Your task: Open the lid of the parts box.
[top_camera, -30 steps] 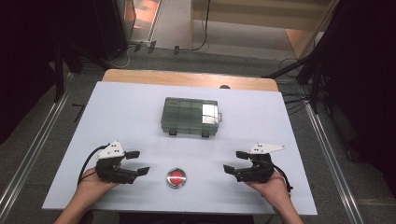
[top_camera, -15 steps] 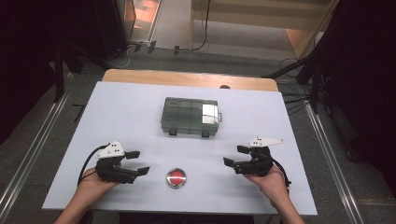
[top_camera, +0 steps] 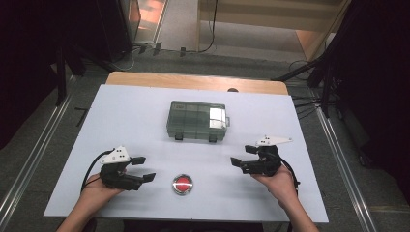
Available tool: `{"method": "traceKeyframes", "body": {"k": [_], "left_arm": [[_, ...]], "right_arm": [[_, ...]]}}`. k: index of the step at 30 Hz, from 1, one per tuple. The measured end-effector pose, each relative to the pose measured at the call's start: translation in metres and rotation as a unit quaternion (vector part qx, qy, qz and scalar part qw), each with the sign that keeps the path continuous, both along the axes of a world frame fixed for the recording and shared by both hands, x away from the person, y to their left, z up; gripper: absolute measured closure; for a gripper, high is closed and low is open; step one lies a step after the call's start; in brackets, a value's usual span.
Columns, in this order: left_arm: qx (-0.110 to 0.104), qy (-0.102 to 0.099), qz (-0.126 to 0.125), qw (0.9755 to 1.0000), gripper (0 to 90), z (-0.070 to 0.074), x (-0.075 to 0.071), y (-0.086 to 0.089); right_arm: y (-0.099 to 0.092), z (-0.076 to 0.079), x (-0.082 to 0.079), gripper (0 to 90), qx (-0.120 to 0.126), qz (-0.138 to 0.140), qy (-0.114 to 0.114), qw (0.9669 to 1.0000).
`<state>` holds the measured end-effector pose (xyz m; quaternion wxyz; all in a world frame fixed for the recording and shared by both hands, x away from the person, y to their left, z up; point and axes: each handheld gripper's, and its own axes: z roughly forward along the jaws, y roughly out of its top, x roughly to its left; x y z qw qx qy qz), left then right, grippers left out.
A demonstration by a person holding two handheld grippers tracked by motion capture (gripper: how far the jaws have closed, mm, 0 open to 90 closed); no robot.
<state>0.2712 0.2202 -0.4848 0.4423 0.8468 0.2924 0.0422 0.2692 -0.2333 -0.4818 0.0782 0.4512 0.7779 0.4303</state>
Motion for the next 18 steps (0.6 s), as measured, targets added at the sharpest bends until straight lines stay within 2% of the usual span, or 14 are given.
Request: {"method": "traceKeyframes", "body": {"k": [11,13,18], "left_arm": [[-0.015,0.000,0.003,0.9999,25.0,0.001,0.001,0.002],[-0.015,0.004,0.005,0.9999,21.5,0.001,0.002,0.002],[-0.014,0.006,0.006,0.9999,21.5,0.000,0.002,0.002]], "right_arm": [[0.005,0.003,0.018,20.2,-0.009,-0.004,-0.002,0.9999],[0.005,0.003,0.020,20.6,-0.010,-0.005,-0.002,0.9999],[0.007,0.005,0.028,21.9,-0.009,-0.007,-0.003,0.9999]]}}
